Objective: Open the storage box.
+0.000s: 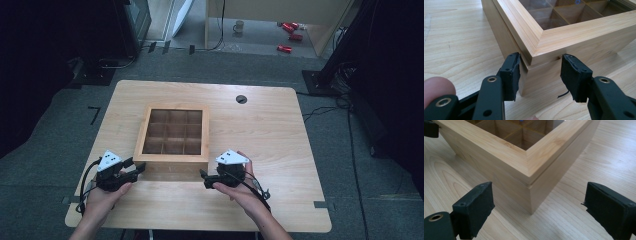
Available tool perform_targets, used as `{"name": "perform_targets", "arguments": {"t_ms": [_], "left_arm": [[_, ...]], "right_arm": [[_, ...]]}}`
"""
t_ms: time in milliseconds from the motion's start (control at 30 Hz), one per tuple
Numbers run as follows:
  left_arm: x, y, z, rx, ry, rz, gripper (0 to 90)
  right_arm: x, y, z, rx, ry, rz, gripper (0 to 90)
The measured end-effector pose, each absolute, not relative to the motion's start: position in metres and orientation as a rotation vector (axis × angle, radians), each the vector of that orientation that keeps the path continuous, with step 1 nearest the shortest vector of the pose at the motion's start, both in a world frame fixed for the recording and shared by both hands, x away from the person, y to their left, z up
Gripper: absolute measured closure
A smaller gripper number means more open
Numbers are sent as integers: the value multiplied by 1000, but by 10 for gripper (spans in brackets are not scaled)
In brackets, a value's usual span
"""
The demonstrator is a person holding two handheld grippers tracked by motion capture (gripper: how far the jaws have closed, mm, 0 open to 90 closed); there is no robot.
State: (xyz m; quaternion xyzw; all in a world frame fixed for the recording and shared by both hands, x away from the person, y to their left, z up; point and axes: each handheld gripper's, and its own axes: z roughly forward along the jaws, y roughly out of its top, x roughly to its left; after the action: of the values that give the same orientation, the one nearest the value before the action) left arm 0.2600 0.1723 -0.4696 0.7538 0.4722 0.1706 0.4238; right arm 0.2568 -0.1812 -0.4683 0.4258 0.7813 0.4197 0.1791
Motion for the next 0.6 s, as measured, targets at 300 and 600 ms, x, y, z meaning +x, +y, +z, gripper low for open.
{"name": "perform_targets", "arguments": {"t_ms": [300, 600], "left_arm": [[260, 173, -469, 1882, 1172, 424, 509], [261, 175, -470, 1865, 1179, 427, 507]], "right_arm": [[262, -167, -471, 1188, 2216, 1218, 182], [270, -165, -476, 1274, 2208, 1292, 391]]}}
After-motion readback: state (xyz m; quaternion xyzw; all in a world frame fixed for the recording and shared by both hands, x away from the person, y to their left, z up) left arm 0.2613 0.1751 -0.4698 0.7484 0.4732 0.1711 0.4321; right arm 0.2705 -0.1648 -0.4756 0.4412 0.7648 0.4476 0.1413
